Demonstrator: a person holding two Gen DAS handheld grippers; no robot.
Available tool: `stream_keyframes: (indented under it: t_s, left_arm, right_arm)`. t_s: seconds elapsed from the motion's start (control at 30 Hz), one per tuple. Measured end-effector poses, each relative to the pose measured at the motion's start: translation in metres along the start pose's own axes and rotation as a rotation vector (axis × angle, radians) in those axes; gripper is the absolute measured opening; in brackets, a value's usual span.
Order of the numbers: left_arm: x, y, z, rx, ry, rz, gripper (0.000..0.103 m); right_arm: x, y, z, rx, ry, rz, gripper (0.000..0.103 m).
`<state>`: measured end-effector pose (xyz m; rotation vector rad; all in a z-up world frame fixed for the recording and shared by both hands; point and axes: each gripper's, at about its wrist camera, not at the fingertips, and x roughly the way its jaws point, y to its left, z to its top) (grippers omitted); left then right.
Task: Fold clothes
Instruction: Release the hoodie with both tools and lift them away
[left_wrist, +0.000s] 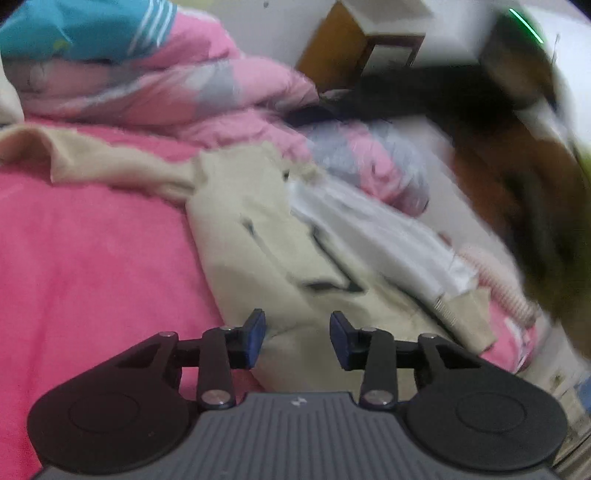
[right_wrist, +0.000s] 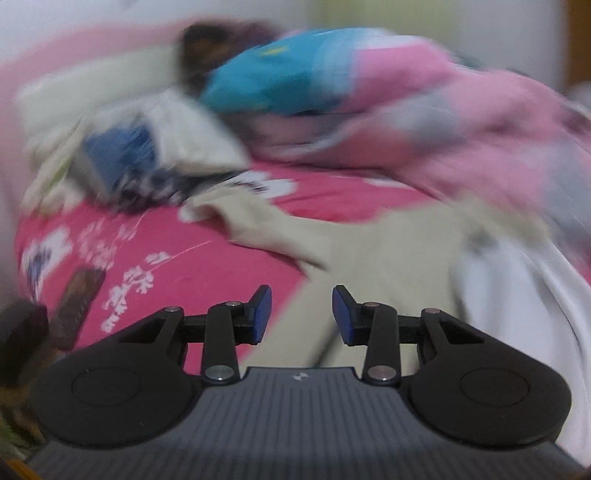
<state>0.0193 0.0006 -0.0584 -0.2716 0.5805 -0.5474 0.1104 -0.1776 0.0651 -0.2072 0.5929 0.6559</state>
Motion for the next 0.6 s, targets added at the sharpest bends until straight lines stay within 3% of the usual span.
stream_keyframes:
  t_s: [0.1,0.17,0.33,0.4,0.43,0.47,0.6]
  left_arm:
    - [0.001,0.001,-0.015,0.007,-0.029,-0.011,0.038]
    - [0.003,0.003,-0.019,0.003,-0.043,-0.023,0.038]
    - [0.004,0.006,-0.030,0.020,-0.091,-0.065,0.039]
    - [0.005,0.006,-0.034,0.033,-0.104,-0.079,0.040]
    - [0.005,0.006,-0.035,0.034,-0.108,-0.086,0.040]
    - [0.005,0.006,-0.036,0.032,-0.113,-0.090,0.040]
    - [0.006,0.003,-0.041,0.043,-0.132,-0.092,0.040]
  right_arm:
    - [0.083,0.007,0.032,-0.147,0.068,0.030,0.037]
    - [0.138,0.011,0.048,-0.248,0.116,0.030,0.054]
    - [0.181,-0.001,0.062,-0.192,0.134,0.058,0.057]
    - [0.199,-0.005,0.067,-0.169,0.142,0.069,0.049]
    - [0.208,-0.008,0.070,-0.158,0.145,0.074,0.026]
    - [0.216,-0.010,0.073,-0.147,0.149,0.080,0.012]
    - [0.250,-0.019,0.084,-0.099,0.162,0.103,0.012]
